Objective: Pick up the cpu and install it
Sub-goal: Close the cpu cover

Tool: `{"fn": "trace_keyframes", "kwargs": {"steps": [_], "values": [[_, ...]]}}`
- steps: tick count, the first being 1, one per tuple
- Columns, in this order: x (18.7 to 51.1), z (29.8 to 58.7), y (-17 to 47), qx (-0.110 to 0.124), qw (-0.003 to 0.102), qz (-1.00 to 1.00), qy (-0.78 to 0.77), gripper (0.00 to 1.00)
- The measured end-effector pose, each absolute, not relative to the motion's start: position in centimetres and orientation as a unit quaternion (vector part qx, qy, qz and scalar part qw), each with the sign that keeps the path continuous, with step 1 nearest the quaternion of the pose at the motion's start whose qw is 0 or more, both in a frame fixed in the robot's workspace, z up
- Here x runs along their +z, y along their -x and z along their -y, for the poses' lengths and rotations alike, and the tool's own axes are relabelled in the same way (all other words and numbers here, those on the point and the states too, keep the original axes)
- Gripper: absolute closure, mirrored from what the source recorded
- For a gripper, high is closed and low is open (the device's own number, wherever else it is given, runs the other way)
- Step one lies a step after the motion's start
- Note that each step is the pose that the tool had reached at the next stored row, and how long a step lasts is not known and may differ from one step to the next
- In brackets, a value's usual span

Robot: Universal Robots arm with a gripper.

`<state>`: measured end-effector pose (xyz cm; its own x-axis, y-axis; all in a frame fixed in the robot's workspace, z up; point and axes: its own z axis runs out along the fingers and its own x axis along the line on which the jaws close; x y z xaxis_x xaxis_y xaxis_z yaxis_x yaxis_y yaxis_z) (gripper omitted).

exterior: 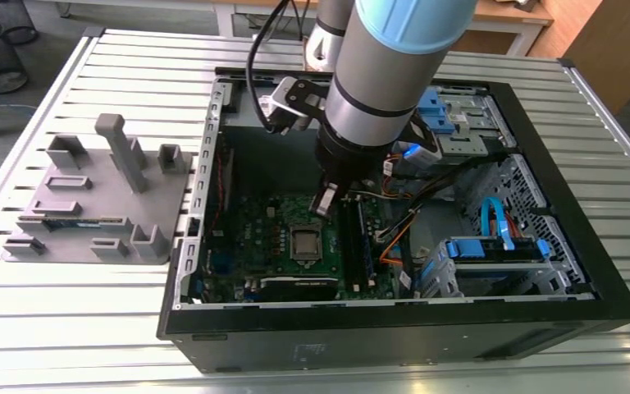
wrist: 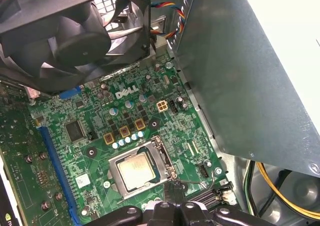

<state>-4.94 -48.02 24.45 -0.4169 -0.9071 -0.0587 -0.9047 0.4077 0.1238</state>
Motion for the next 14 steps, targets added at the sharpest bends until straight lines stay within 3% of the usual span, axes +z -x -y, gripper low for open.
{"fn": "trace_keyframes", "kwargs": {"steps": [14], "values": [[24.45, 48.27, 5.31, -0.068, 0.008, 0.839, -0.540, 0.89]]}}
